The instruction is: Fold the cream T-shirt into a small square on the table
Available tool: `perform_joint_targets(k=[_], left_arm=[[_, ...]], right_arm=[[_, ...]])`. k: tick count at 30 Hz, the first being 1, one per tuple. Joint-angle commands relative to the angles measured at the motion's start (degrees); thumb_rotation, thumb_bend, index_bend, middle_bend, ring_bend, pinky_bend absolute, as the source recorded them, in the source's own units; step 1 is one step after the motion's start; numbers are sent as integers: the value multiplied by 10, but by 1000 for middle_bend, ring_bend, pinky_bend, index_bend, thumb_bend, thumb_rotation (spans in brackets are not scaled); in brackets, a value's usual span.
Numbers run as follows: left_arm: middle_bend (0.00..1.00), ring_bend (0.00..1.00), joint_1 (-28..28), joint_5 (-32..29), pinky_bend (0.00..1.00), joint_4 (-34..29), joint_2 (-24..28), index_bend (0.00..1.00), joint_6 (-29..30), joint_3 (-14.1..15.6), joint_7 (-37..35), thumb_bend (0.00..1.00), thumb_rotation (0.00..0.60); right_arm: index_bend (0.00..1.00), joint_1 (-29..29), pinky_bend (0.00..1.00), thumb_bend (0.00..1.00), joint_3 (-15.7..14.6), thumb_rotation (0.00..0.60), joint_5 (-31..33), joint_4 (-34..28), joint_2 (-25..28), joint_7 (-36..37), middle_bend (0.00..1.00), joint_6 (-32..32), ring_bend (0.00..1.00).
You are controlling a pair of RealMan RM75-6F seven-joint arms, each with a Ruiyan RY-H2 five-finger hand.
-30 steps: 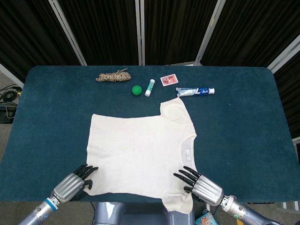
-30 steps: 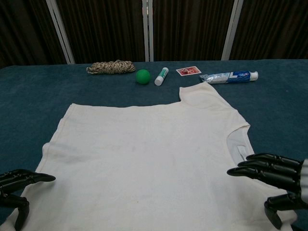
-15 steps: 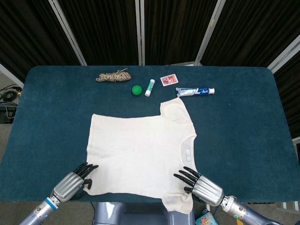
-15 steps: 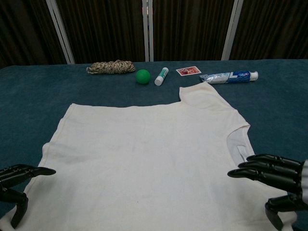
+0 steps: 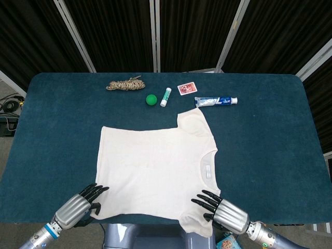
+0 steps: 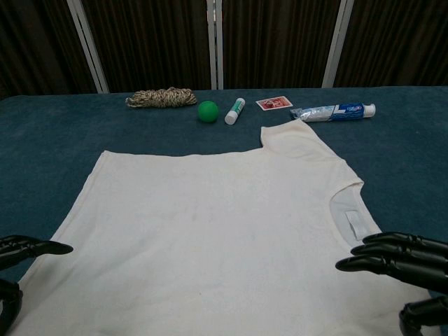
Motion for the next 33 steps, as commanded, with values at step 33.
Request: perform_joint_targets(k=[33], left_arm=[[0,0,-13,107,0,-120,113,862,0,88,14,539,600]], right_arm=[[758,55,0,458,-66,600,-92,-205,127,-29,71,-81,0]])
